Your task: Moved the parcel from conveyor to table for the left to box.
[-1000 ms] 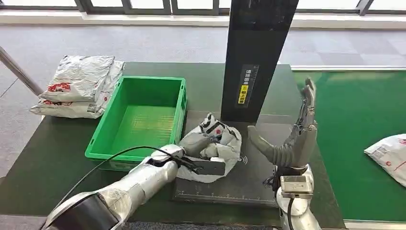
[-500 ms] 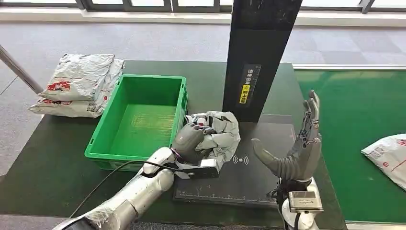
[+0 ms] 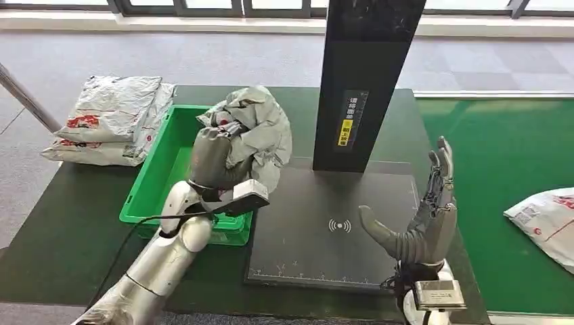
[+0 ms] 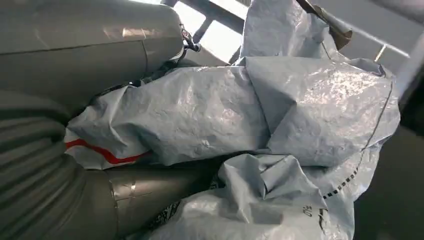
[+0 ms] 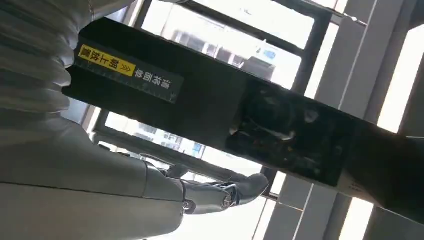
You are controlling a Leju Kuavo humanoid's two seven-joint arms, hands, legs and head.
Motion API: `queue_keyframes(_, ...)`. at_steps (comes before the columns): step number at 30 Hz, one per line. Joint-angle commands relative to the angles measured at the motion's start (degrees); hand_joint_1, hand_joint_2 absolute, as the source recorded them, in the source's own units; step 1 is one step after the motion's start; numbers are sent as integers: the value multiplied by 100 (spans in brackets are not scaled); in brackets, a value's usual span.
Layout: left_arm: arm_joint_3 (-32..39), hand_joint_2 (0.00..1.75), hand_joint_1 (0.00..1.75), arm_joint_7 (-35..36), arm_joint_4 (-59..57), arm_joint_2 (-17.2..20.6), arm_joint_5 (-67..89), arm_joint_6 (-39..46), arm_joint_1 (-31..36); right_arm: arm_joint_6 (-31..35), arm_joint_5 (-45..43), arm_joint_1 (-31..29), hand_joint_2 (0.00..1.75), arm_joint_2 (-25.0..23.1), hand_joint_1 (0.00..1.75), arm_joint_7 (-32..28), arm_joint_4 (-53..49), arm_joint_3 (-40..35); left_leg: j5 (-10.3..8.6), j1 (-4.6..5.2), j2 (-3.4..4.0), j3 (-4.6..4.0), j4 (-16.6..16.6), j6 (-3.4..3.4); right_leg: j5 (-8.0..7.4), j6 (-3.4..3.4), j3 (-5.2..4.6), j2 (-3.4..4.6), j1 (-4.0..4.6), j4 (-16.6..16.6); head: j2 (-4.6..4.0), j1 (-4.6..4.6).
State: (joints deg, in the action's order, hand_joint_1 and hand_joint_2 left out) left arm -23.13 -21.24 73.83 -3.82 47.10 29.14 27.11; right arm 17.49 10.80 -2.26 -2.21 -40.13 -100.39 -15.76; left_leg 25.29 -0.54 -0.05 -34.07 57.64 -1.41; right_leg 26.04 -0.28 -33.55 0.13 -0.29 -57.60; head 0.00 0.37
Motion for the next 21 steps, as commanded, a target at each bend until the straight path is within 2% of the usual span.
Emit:
queue_keyframes(1,481,175,175,86,62,159,103,107,189,-75,-48,-99,175,123,0,13,109,-41,2,0,6,1,-1,4,-1,3,1,5,0,3,0,0)
queue_keyframes(4,1316,175,175,203,-1033,463,-62,92,616,-129,-31,-71,175,70,0,13,129,-89,0,4,14,6,-5,3,-4,1,1,13,-4,3,0,0)
queue_keyframes(7,1843,175,175,-148,-2266,464,-300,-25,1036,-137,21,44,175,30,0,13,51,-72,0,1,8,7,-4,1,-3,-2,5,7,0,4,0,0)
queue_keyframes(12,2061,175,175,-195,-3696,379,-32,-19,1436,-256,106,126,175,10,0,13,41,-22,-6,-1,1,11,-7,-3,-5,-5,5,0,-2,5,0,-2)
queue_keyframes(15,1992,175,175,35,-4087,336,232,-253,1468,-274,155,137,175,21,0,13,31,-29,-15,-3,-16,16,-18,0,-4,-3,18,-17,-2,18,0,-2)
queue_keyframes(16,2007,175,0,66,-4142,303,234,-322,1466,-297,150,136,175,23,0,13,15,-2,-9,-1,-5,12,-9,0,-3,-2,9,-5,-5,6,0,0)
queue_keyframes(17,2012,175,0,201,-4166,292,342,-229,1450,-335,160,151,175,16,0,13,-18,43,-9,-1,-3,15,-12,2,-4,0,13,-3,-4,11,0,0)
queue_keyframes(18,2037,0,0,264,-4177,282,355,-234,1440,-356,159,167,175,24,0,13,-41,76,-7,-2,-3,9,-6,0,-2,-1,9,-2,-2,5,0,0)
queue_keyframes(21,2206,0,0,307,-4145,312,270,-224,1457,-392,213,234,175,51,0,13,-118,129,-7,2,-3,8,-8,2,-3,0,5,-2,-1,7,0,0)
